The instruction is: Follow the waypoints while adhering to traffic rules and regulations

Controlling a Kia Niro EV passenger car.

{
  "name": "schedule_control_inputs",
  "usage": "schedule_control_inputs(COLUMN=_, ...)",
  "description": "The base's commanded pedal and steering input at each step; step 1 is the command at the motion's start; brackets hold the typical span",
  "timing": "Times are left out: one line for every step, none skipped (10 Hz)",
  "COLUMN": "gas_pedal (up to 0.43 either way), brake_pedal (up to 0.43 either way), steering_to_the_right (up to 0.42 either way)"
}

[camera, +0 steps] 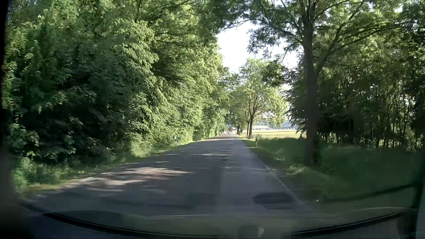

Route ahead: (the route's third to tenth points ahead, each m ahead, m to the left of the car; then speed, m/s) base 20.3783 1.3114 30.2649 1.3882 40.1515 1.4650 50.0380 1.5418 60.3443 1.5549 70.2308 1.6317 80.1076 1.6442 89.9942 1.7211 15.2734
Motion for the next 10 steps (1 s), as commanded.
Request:
schedule_control_inputs(gas_pedal=0.280, brake_pedal=0.006, steering_to_the_right=0.000)
schedule_control_inputs(gas_pedal=0.280, brake_pedal=0.006, steering_to_the_right=0.001)
schedule_control_inputs(gas_pedal=0.280, brake_pedal=0.006, steering_to_the_right=0.002)
schedule_control_inputs(gas_pedal=0.280, brake_pedal=0.006, steering_to_the_right=0.002)
schedule_control_inputs(gas_pedal=0.280, brake_pedal=0.006, steering_to_the_right=0.002)
schedule_control_inputs(gas_pedal=0.280, brake_pedal=0.006, steering_to_the_right=0.002)
schedule_control_inputs(gas_pedal=0.280, brake_pedal=0.006, steering_to_the_right=0.002)
schedule_control_inputs(gas_pedal=0.280, brake_pedal=0.006, steering_to_the_right=0.002)
schedule_control_inputs(gas_pedal=0.280, brake_pedal=0.006, steering_to_the_right=0.002)
schedule_control_inputs(gas_pedal=0.280, brake_pedal=0.006, steering_to_the_right=0.002)
